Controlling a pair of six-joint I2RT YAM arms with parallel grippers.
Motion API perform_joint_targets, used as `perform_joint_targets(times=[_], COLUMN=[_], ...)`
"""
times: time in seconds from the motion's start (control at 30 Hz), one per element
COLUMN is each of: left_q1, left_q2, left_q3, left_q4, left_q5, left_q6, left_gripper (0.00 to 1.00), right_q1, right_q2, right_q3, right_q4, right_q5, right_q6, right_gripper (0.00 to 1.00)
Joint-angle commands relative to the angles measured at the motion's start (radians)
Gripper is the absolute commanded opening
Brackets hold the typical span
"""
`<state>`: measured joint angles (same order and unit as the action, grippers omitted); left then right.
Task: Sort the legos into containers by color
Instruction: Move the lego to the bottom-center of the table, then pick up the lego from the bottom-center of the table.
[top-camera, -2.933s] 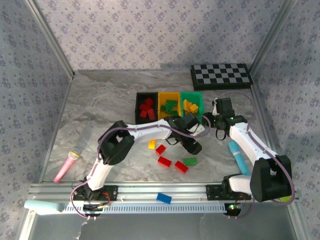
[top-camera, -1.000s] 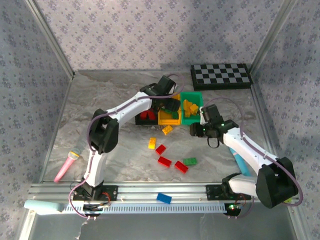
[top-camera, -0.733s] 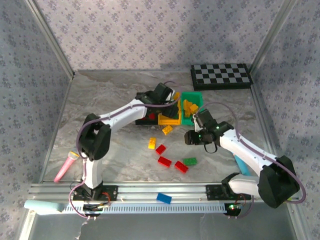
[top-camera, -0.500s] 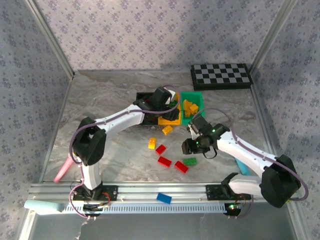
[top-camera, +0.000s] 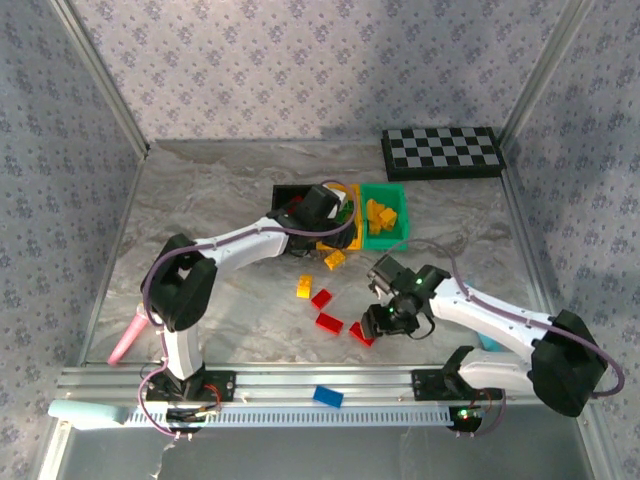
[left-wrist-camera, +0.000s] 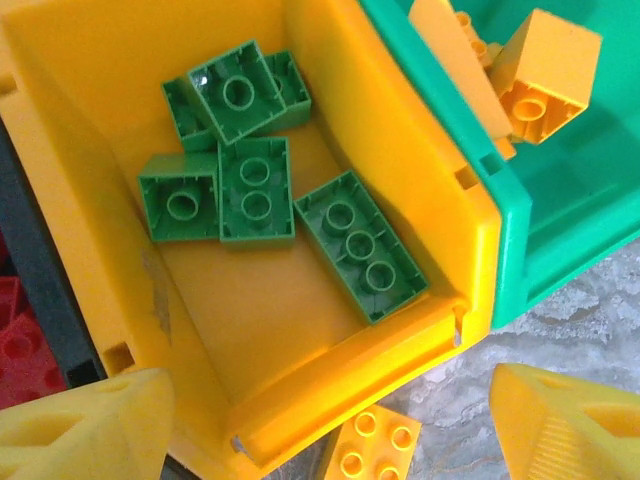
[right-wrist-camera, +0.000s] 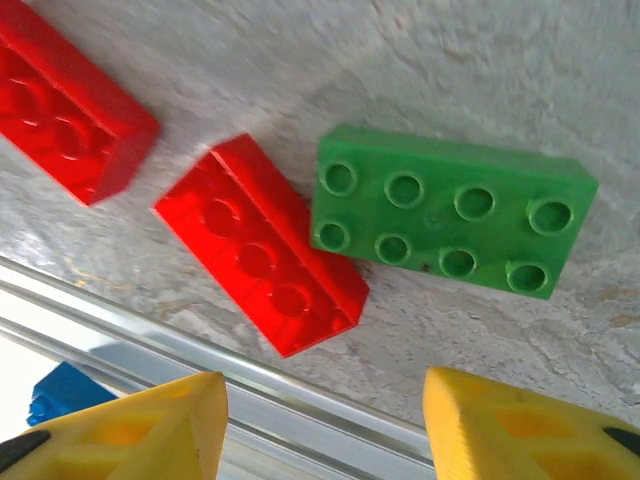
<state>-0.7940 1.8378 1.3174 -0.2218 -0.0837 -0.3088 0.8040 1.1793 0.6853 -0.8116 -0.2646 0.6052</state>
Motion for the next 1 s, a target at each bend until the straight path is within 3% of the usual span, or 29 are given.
perform_joint_targets(times=[0.0,0.2,0.4,0.47,0.6,0.97], left_q1=[-0.008,-0.026,-0.029,-0.029,-0.029,-0.028], left_q2=[-0.063,-0.096,-0.11,-0.124,-0.128,-0.117], left_q3=[-0.02,-0.056,-0.082,-0.097,-0.106,-0.11], left_q4=[0.043,0.045,0.032,0.034,0.035,0.021], left_q5=[0.01,-0.01,-0.022,-0.038,-0.041,-0.05], left_q6=[-0.038,-0.044,-0.058,-0.065,-0.075,-0.066], left_gripper=[0.82,0.82,0.82,0.82,0.82,0.83], right_q1=[0.0,-0.021,-0.178,-0.201,-0.186,-0.108], right_q2=[0.021,0.122,0.224,0.242,0.298,0.392], right_q3=[-0.033,-0.013,0.028,0.052,0.121,0.2], right_q4=[0.077,0.178,0.323,0.348,0.316,0.273], right_q5=[-0.04,0.017,0.052,0.06,0.08,0.22], right_q6=[0.058,0.032,-0.055,-0.08,-0.134,-0.159], right_gripper=[0.57,0.57,0.57,0.64,0.69,0.7])
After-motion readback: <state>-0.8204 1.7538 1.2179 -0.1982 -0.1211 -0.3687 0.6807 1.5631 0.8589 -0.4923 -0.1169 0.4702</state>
